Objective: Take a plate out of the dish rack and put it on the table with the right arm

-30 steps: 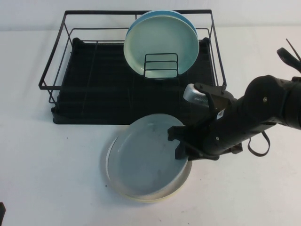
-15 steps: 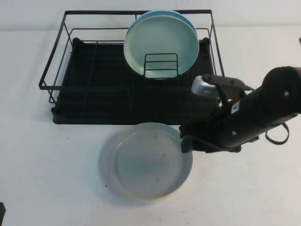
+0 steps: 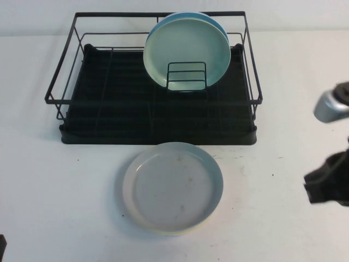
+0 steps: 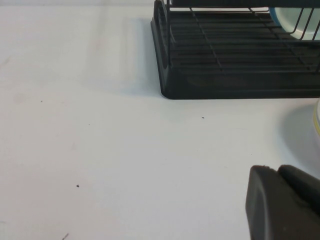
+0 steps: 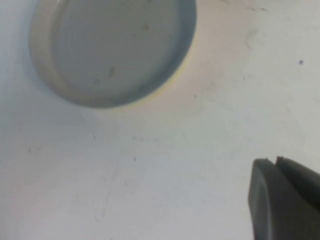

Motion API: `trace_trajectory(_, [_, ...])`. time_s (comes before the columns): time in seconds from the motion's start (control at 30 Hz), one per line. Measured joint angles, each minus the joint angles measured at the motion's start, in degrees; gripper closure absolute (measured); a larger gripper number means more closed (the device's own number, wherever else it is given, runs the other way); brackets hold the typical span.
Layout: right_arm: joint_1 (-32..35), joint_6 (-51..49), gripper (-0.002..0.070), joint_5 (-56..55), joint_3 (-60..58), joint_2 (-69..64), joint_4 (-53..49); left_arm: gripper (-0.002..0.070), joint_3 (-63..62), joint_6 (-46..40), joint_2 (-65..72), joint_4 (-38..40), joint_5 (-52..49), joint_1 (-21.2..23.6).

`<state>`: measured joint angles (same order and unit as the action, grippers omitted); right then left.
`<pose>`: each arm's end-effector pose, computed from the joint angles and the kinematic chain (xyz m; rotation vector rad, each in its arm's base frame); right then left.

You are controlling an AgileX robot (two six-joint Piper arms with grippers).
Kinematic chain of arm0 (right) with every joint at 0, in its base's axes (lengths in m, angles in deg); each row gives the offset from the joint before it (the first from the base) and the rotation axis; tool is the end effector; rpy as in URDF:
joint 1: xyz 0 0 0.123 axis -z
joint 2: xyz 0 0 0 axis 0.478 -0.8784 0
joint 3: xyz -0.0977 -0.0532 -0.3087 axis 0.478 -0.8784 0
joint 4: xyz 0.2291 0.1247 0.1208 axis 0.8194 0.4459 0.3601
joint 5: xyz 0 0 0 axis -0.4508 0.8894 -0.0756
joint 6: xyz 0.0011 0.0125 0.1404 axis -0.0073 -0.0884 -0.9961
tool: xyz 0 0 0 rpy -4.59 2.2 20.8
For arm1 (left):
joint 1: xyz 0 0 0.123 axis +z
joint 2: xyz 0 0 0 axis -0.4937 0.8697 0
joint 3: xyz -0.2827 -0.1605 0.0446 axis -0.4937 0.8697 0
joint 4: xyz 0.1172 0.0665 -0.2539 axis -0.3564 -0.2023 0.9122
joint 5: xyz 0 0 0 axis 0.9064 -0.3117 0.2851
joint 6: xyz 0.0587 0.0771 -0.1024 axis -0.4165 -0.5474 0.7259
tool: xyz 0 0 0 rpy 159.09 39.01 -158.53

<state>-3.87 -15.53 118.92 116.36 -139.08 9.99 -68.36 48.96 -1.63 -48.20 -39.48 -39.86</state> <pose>0.2064 0.1435 0.3257 -0.4654 2.5213 0.4063 0.0951 -0.0143 0.1678 0.1962 1.7764 -0.0696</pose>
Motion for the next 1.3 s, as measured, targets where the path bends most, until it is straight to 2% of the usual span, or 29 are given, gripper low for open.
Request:
trace_trajectory(0.2, [0.08, -0.64, 0.0694, 4.91, -6.69, 11.32, -0.55, 0.0679, 0.0, 0.0, 0.0, 0.0, 0.0, 0.0])
trace_trajectory(0.33, [0.08, -2.4, 0.0694, 3.53, -12.28, 17.0, -3.33, 0.0679, 0.0, 0.0, 0.0, 0.0, 0.0, 0.0])
trace_trajectory(0.47, [0.08, -6.35, 0.0694, -3.78, -21.7, 23.26, -9.42, 0.0679, 0.0, 0.0, 0.0, 0.0, 0.0, 0.0])
trace_trajectory(0.57, [1.46, -7.24, 0.0694, -14.76, -30.2, 27.64, -16.66, 0.0679, 0.0, 0.0, 0.0, 0.0, 0.0, 0.0])
trace_trajectory(0.7, [12.94, -7.34, 0.0694, -34.57, -44.08, 33.78, -25.93, 0.0679, 0.0, 0.0, 0.0, 0.0, 0.0, 0.0])
trace_trajectory(0.87, [26.96, -7.34, 0.0694, -52.76, -55.91, 42.13, -27.15, 0.0679, 0.0, 0.0, 0.0, -0.11, 0.0, 0.0])
trace_trajectory(1.0, [31.43, -9.76, 0.0694, -52.76, -56.85, 49.66, -26.12, 0.0679, 0.0, 0.0, 0.0, -0.11, 0.0, 0.0])
trace_trajectory(1.3, [31.81, -10.51, 0.0694, -43.67, -57.16, 62.42, -22.98, 0.0679, 0.0, 0.0, 0.0, -0.11, 0.0, 0.0])
